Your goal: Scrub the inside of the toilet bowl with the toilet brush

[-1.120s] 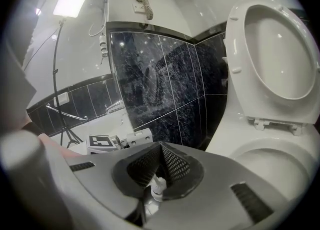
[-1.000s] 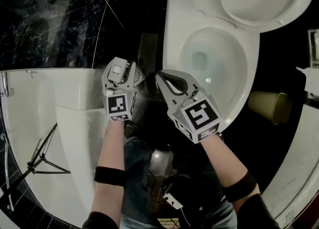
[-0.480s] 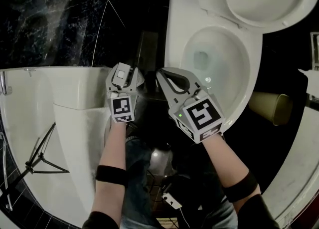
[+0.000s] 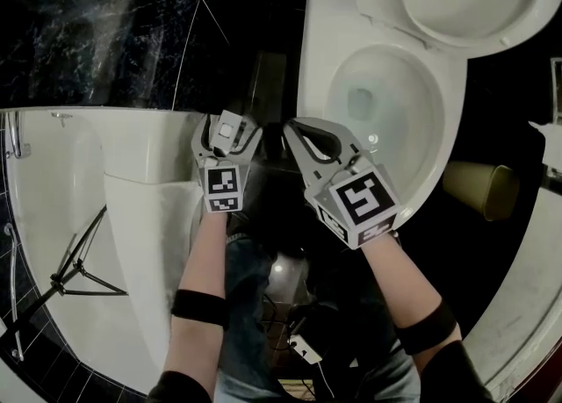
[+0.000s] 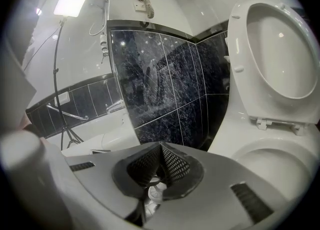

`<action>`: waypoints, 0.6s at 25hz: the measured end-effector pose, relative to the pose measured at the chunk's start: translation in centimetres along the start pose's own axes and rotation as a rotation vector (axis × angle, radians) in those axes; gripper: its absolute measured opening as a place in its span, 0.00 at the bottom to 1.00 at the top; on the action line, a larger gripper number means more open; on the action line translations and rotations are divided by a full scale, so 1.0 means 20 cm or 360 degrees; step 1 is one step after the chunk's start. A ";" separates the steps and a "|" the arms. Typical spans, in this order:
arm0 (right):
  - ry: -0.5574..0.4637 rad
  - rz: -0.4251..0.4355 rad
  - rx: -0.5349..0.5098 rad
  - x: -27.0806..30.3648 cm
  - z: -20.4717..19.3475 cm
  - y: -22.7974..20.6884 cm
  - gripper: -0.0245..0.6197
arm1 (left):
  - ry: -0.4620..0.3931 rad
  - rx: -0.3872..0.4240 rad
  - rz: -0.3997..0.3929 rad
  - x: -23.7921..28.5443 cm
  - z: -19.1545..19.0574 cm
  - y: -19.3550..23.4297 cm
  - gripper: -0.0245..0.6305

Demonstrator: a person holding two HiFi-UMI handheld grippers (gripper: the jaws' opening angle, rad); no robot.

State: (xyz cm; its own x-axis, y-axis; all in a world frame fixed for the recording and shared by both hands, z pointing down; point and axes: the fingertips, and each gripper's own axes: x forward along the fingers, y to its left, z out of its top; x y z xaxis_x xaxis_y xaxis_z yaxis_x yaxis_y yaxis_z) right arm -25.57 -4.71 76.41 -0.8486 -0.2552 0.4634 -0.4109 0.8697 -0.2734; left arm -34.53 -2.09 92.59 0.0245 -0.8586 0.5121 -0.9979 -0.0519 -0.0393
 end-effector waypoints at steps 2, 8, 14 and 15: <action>0.0009 -0.0006 0.0007 -0.03 0.01 0.01 0.05 | 0.0030 -0.0007 -0.0019 -0.03 0.02 0.00 0.82; 0.0042 -0.0045 0.0045 -0.19 0.11 0.04 0.05 | 0.0129 0.0003 -0.0045 -0.20 0.16 -0.01 0.82; 0.0057 -0.0100 0.0088 -0.44 0.33 0.10 0.05 | 0.0198 0.0011 -0.0039 -0.50 0.49 -0.02 0.82; 0.0058 -0.0108 0.0091 -0.49 0.38 0.11 0.05 | 0.0199 0.0002 -0.0044 -0.56 0.57 -0.03 0.81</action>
State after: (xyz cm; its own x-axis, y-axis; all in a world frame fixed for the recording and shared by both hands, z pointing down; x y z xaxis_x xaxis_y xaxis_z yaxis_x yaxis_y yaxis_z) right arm -20.73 -3.49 64.88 -0.8059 -0.2960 0.5127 -0.4862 0.8251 -0.2879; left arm -33.48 1.81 77.12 0.0439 -0.7865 0.6161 -0.9969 -0.0752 -0.0250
